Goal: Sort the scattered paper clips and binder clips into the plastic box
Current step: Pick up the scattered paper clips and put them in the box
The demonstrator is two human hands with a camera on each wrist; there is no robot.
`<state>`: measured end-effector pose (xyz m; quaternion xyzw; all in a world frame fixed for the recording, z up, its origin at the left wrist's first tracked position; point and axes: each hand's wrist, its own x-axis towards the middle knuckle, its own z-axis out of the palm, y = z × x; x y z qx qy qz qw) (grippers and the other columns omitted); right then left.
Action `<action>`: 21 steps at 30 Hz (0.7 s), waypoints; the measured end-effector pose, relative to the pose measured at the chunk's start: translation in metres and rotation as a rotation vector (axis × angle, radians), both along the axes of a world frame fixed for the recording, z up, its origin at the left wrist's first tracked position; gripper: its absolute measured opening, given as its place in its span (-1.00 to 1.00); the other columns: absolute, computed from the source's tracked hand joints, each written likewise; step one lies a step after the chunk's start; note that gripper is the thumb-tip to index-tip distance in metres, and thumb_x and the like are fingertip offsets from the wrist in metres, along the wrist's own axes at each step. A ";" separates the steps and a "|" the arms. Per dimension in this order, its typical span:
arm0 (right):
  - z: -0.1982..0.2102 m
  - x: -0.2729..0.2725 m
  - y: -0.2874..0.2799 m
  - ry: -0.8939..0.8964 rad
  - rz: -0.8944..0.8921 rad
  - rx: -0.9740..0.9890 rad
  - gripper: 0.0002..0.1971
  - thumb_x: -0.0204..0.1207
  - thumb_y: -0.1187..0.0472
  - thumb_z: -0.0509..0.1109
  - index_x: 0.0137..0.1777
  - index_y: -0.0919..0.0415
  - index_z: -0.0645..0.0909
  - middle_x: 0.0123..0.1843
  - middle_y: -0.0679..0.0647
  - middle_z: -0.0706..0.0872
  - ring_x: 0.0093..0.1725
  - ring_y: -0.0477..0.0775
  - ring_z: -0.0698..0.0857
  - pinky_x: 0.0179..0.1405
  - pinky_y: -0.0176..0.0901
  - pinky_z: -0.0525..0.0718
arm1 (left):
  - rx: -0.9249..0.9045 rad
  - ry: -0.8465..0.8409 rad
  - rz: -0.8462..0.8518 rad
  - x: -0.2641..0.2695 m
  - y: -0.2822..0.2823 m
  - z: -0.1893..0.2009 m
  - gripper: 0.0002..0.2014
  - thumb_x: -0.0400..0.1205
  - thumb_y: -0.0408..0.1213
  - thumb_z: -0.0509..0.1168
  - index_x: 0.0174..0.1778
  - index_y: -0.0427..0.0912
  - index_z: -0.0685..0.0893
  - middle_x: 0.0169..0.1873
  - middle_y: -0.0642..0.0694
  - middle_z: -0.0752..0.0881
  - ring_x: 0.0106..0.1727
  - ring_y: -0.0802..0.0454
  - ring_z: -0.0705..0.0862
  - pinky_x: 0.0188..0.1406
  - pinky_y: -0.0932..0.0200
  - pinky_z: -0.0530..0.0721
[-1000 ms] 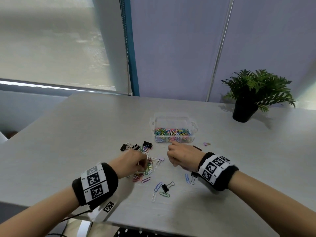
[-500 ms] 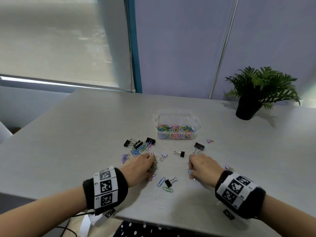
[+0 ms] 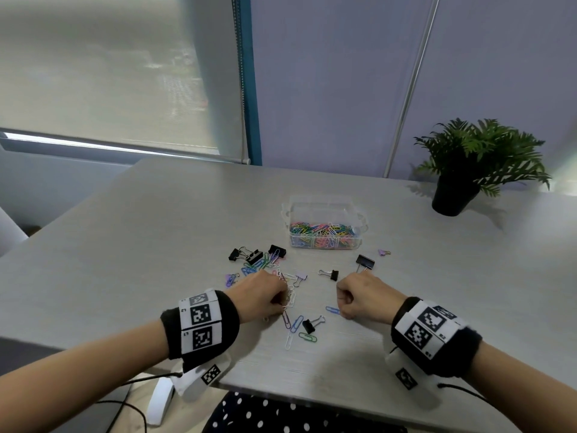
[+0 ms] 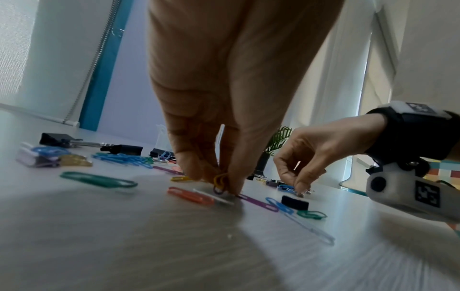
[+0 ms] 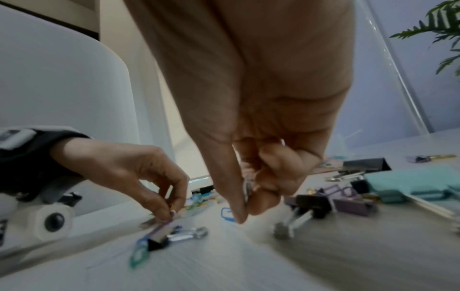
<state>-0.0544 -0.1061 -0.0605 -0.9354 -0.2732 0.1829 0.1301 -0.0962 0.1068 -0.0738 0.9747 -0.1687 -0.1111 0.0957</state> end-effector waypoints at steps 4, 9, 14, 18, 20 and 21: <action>0.014 -0.016 0.009 0.036 0.136 0.067 -0.81 0.39 0.35 0.38 -0.35 0.07 0.53 -0.44 -0.21 0.53 -0.42 -0.27 0.47 -0.37 -0.47 0.39 | -0.076 0.053 0.031 0.006 0.008 0.003 -0.89 0.58 -0.28 0.30 -0.05 -0.22 0.69 -0.12 -0.11 0.75 -0.19 0.09 0.60 -0.16 0.34 0.48; 0.039 0.001 0.015 0.010 0.128 0.141 -0.89 0.41 0.34 0.43 -0.25 0.11 0.62 -0.44 -0.20 0.51 -0.42 -0.26 0.46 -0.45 -0.54 0.43 | -0.268 0.054 0.094 0.026 0.013 0.035 -0.91 0.59 -0.36 0.31 -0.11 -0.28 0.70 -0.34 0.05 0.65 -0.46 0.38 0.55 -0.42 0.59 0.52; 0.052 0.074 0.015 -0.205 -0.078 0.163 -0.95 0.38 0.35 0.44 -0.19 0.23 0.69 -0.37 -0.01 0.57 -0.25 0.00 0.53 -0.42 -0.54 0.43 | -0.503 -0.012 0.184 0.092 0.001 0.072 -0.88 0.60 -0.51 0.24 -0.02 -0.41 0.67 -0.36 0.00 0.63 -0.37 0.17 0.59 -0.45 0.51 0.64; 0.040 0.120 0.014 -0.302 -0.157 0.100 -0.93 0.38 0.41 0.41 -0.16 0.35 0.71 -0.09 0.25 0.78 -0.02 0.25 0.71 -0.03 -0.12 0.58 | -0.493 -0.042 0.266 0.143 -0.013 0.069 -0.94 0.54 -0.48 0.36 -0.10 -0.36 0.70 -0.38 -0.08 0.66 -0.42 0.11 0.60 -0.46 0.39 0.68; 0.033 0.131 0.015 -0.331 -0.177 0.111 -0.94 0.40 0.43 0.41 -0.19 0.31 0.69 -0.04 0.29 0.78 0.03 0.29 0.71 0.02 -0.05 0.59 | -0.391 -0.037 0.292 0.156 -0.016 0.062 -0.87 0.54 -0.48 0.35 -0.05 -0.39 0.75 -0.26 -0.23 0.76 -0.37 0.00 0.65 -0.20 0.16 0.74; 0.030 0.135 0.015 -0.322 -0.188 0.125 -0.93 0.41 0.44 0.40 -0.19 0.30 0.68 -0.03 0.30 0.78 0.03 0.31 0.71 0.04 -0.01 0.61 | -0.340 -0.023 0.297 0.158 -0.016 0.058 -0.84 0.54 -0.47 0.35 -0.01 -0.38 0.76 -0.15 -0.30 0.79 -0.28 -0.06 0.69 -0.06 0.10 0.73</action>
